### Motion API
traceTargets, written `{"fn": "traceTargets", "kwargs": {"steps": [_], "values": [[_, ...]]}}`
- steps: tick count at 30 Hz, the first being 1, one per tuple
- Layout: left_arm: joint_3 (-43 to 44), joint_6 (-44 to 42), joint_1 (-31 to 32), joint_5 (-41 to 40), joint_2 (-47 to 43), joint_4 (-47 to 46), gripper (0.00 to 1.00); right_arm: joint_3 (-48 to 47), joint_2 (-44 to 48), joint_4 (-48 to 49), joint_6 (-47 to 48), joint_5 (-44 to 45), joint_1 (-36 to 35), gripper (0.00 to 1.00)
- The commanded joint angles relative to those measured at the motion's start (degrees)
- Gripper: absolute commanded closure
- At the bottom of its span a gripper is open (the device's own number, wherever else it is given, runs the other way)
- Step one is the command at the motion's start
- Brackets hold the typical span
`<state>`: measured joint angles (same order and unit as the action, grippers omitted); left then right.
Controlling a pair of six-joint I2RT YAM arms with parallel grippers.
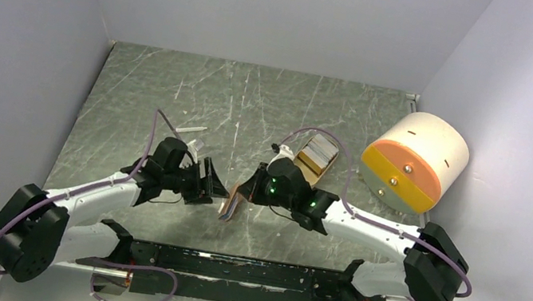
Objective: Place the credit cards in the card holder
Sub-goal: Open the card holder at the center of the board.
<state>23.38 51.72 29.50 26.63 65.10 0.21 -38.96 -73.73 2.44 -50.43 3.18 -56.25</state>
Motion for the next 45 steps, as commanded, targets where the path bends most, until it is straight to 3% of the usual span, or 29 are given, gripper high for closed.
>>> {"fn": "traceTargets", "kwargs": {"steps": [1, 9, 16, 25, 39, 45], "values": [[-1.11, -0.33, -0.96, 1.41, -1.31, -2.19, 0.24, -3.17, -0.62, 1.12, 0.59, -1.02, 0.63, 1.00], [-1.91, -1.25, -2.23, 1.19, -4.31, -0.57, 0.22, -3.86, -1.59, 1.39, -0.17, -2.00, 0.91, 1.00], [-4.33, -0.29, -2.95, 4.93, -1.52, -6.61, 0.24, -2.29, -1.36, -1.33, 0.56, -0.78, 1.79, 1.00], [-3.76, -2.24, -2.96, 6.76, -0.01, -8.42, 0.36, 5.48, 3.94, -2.45, 0.16, 1.06, 4.55, 1.00], [-2.11, -3.91, -2.96, 8.13, 5.21, -11.70, 0.57, 8.31, 5.87, -2.08, 1.12, -1.35, 7.55, 1.00], [-2.79, -3.30, -2.95, 8.80, 5.31, -13.23, 0.58, 10.17, 5.54, -0.75, 1.04, -2.57, 8.89, 1.00]]}}
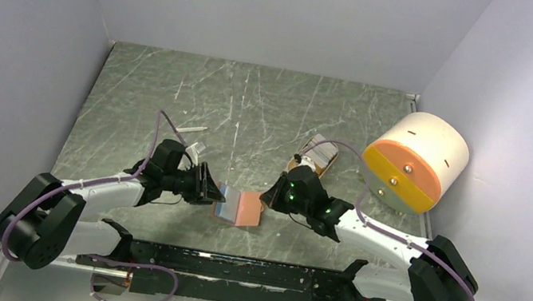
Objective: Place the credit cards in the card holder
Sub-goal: Open the card holder at the center of the board.
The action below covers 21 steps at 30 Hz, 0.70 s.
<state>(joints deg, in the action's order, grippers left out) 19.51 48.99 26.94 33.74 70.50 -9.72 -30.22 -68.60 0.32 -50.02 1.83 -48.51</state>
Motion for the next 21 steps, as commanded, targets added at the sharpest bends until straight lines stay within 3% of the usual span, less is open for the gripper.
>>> {"fn": "traceTargets", "kwargs": {"steps": [1, 21], "values": [[1.04, -0.64, -0.40, 1.54, -0.10, -3.11, 0.59, 1.72, 0.44, 1.54, 0.63, -1.44, 1.34, 1.00], [2.07, -2.94, -0.42, -1.20, 0.19, 1.11, 0.69, 3.65, 0.31, 2.06, 0.80, -2.68, 2.71, 1.00]]}}
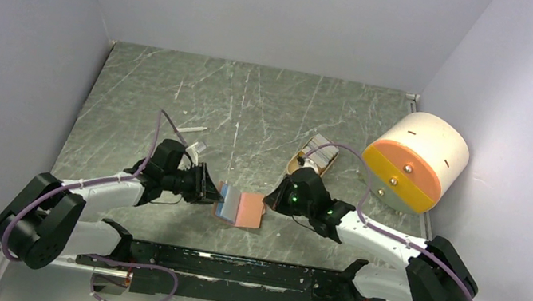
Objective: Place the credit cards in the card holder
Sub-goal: Open the card holder at the center of the board.
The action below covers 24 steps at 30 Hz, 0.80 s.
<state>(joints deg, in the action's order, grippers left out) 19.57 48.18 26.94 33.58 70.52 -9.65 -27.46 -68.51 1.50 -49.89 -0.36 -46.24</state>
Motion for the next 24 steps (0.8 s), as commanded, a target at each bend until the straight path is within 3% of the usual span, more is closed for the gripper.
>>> {"fn": "traceTargets", "kwargs": {"steps": [1, 11, 17, 24], "values": [[2.18, -2.33, -0.40, -1.34, 0.10, 1.38, 0.69, 0.88, 0.21, 0.81, 0.75, -0.47, 0.52, 1.00], [1.12, -2.63, -0.40, -2.20, 0.37, 0.18, 0.75, -0.10, -1.23, -0.30, 2.12, -0.31, 0.75, 1.00], [-0.33, -2.31, -0.42, 0.20, 1.57, -3.81, 0.85, 0.27, -1.65, 0.40, 2.16, -0.55, 0.78, 1.00], [-0.06, -2.40, -0.33, 1.25, 3.94, -5.69, 0.78, 0.37, -2.09, 0.59, 2.07, -0.89, 0.80, 1.00]]}}
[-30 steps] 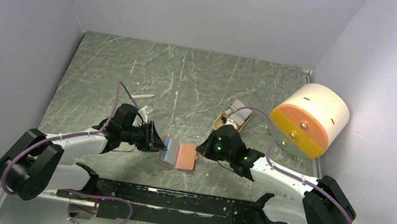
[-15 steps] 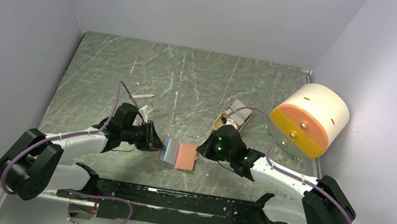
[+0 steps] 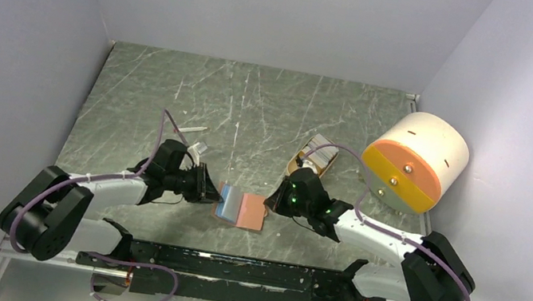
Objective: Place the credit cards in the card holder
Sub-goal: Open the card holder at the center of the board.
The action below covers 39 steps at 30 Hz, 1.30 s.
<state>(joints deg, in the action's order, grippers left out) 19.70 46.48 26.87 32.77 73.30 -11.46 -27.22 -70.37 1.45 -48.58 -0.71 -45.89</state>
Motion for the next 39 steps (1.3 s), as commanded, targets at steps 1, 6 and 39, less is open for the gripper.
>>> {"fn": "traceTargets", "kwargs": {"steps": [1, 6, 39], "values": [[-0.20, -0.61, -0.30, 2.35, 1.40, -4.46, 0.75, 0.24, -0.15, 0.73, 0.76, -0.60, 0.41, 1.00], [-0.05, 0.07, 0.14, 2.56, 2.38, -5.93, 0.67, 0.42, -0.17, 0.55, 0.94, -0.55, 0.44, 1.00], [18.44, -3.42, 2.12, -9.02, -6.35, 33.11, 0.91, -16.15, 2.38, -10.03, -8.83, 3.08, -5.30, 0.35]]}}
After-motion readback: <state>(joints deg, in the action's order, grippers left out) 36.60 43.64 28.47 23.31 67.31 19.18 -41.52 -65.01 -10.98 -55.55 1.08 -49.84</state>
